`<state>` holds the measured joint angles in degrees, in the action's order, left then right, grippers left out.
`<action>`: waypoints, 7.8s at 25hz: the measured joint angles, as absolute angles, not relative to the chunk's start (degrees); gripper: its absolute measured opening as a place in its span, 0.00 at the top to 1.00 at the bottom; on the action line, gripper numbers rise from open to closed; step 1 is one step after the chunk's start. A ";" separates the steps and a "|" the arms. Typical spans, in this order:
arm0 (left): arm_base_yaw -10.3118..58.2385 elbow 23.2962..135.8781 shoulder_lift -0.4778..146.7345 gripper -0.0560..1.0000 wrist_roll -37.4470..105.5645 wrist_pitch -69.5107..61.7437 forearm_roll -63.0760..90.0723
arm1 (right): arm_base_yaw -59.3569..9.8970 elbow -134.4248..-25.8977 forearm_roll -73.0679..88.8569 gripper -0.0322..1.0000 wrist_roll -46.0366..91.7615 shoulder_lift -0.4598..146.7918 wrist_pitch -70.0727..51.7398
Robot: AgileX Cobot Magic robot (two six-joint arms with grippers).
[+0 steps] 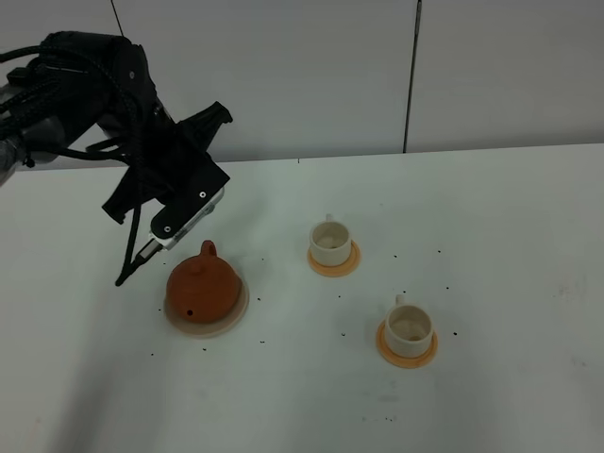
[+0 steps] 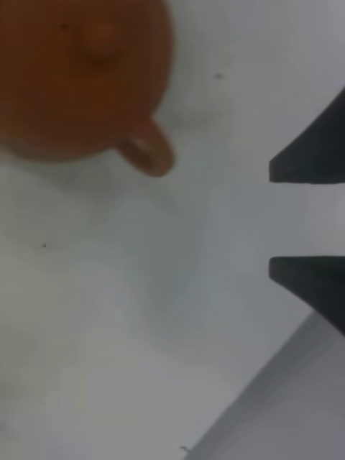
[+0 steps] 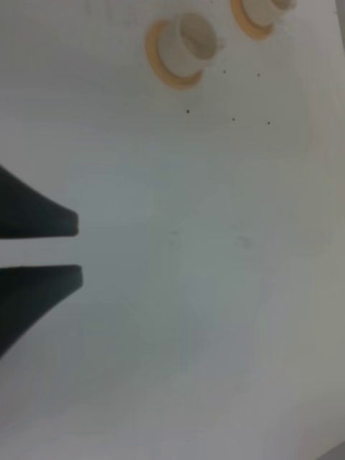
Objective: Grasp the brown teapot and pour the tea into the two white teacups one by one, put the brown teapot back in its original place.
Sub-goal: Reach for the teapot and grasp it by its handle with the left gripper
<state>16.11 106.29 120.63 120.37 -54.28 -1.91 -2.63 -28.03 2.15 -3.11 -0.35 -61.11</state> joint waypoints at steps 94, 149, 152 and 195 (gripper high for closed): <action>13.21 106.29 130.70 0.71 97.46 -49.62 2.16 | -2.63 -28.01 2.15 0.82 -3.09 -0.35 -61.11; 13.21 126.27 130.56 0.71 118.79 -68.08 0.00 | -2.63 -28.01 2.28 0.82 -3.09 -0.35 -61.11; 13.21 126.13 130.56 0.71 120.04 -68.08 -1.78 | -2.63 -28.01 2.28 0.82 -3.09 -0.35 -61.11; 13.21 115.66 133.26 0.71 120.43 -67.96 -5.08 | -2.63 -28.01 2.28 0.82 -3.09 -0.35 -61.11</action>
<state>13.21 115.66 133.26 120.43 -67.96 -5.08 -2.63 -28.01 2.28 -3.09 -0.35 -61.11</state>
